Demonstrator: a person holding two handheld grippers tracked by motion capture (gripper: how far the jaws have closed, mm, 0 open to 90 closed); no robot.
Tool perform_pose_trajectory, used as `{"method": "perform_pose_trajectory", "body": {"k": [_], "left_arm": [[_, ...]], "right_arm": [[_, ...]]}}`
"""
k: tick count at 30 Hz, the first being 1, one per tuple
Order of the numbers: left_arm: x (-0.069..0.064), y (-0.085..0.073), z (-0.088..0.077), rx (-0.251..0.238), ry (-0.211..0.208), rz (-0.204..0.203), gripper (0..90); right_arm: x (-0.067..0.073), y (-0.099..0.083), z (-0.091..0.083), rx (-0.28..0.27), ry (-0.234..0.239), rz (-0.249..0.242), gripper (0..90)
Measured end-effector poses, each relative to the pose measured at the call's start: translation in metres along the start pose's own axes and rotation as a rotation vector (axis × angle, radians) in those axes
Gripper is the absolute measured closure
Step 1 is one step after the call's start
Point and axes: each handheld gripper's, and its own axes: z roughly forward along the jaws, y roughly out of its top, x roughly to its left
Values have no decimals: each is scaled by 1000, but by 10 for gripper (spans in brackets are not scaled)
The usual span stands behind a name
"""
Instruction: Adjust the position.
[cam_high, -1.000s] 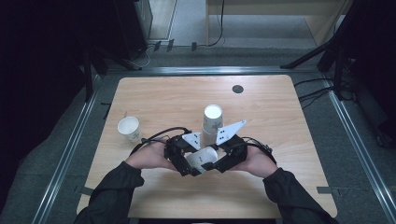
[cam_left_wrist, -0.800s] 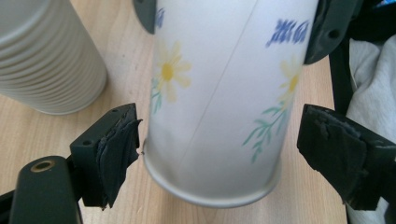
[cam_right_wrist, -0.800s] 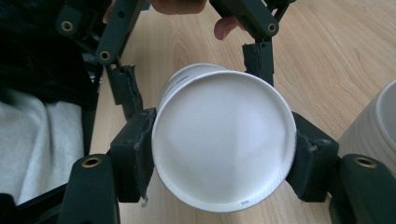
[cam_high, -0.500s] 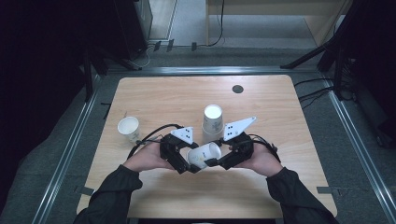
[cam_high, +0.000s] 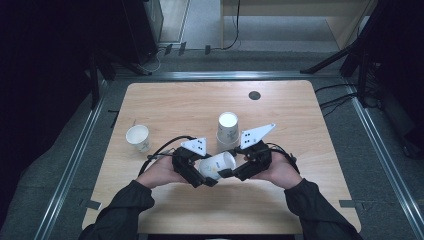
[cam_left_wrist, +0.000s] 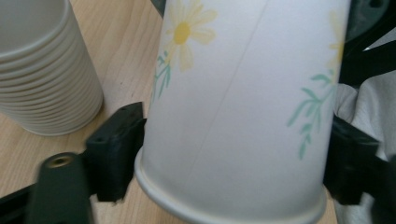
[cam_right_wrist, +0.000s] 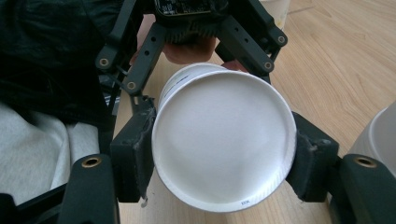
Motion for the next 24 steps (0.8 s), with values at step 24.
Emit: {"method": "perform_pose_trajectory", "body": {"k": [24], "left_arm": [[-1,6,-29,116,82,41,267]], "right_arm": [[-1,-4,6,42,-31,-5,246]]}}
